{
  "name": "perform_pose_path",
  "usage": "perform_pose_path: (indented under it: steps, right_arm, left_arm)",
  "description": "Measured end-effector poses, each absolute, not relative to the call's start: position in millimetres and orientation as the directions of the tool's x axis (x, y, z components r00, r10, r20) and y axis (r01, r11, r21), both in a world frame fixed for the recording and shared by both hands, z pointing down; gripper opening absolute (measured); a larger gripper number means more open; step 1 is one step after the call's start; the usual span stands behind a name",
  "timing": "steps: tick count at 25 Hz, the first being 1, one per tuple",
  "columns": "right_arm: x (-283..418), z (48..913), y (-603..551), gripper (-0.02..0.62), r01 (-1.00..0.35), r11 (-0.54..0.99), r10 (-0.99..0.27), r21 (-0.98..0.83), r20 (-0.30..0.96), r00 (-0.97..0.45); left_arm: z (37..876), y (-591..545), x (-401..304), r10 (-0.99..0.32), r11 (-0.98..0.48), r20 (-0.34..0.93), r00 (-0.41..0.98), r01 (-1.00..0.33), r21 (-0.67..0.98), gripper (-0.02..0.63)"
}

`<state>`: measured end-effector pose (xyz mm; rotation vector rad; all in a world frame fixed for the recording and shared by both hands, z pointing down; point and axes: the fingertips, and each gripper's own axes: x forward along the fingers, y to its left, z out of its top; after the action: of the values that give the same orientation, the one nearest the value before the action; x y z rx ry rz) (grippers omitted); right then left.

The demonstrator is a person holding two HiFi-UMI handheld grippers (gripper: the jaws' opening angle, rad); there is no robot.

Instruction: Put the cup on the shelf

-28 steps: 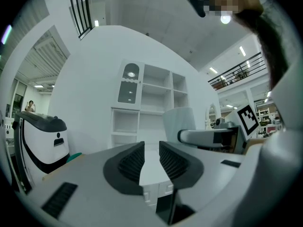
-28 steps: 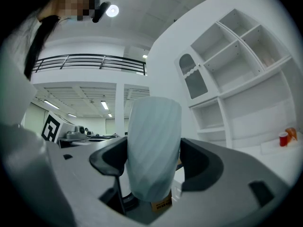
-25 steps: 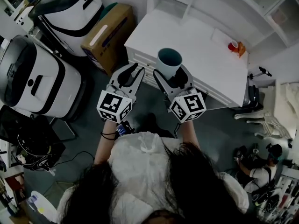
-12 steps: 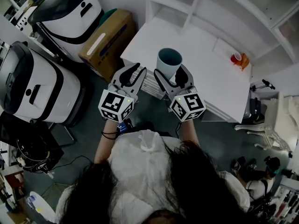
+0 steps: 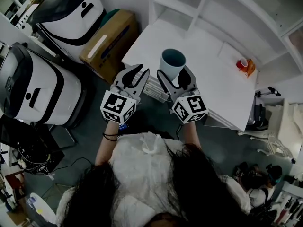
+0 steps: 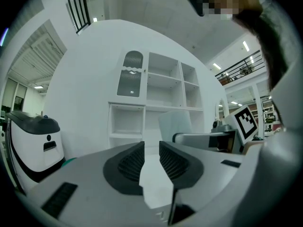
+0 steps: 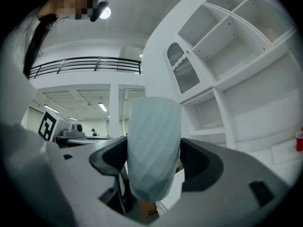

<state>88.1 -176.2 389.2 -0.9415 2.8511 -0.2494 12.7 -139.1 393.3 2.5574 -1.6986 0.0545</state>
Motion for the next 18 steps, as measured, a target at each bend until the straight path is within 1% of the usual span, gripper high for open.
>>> perform_pose_path:
  steps: [10,18]
  right_arm:
    - [73,394,-224,0.344,-0.638,0.743,-0.661,-0.203,-0.071,-0.747]
    - [42,389,-281,0.344,-0.701,0.685,-0.722,-0.2,-0.059,-0.689]
  left_arm:
    - [399,-196,-6,-0.884,-0.461,0.067,0.463,-0.886,0.052,0.092]
    - [396,-261,-37,-0.837,-0.539,0.075,0.542,-0.84,0.054,0.092]
